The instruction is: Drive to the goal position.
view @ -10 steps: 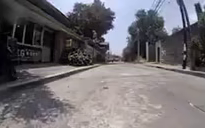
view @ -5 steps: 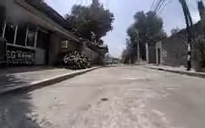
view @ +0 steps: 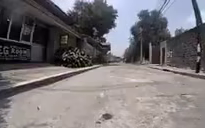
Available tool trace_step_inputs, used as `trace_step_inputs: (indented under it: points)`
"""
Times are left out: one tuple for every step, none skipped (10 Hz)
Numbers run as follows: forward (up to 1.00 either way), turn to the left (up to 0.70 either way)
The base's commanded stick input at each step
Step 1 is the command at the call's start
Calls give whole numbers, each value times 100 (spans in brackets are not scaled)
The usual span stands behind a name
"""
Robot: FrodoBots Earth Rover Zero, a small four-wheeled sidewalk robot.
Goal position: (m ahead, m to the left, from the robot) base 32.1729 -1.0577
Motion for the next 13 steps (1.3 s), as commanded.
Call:
trace_step_inputs:
  points:
    - [100,-18]
    - [100,-3]
    - [100,0]
    - [100,0]
    - [100,0]
    - [100,0]
    - [100,0]
    - [100,0]
    - [100,0]
    - [100,-2]
    - [100,-5]
    - [100,-10]
    - [100,-22]
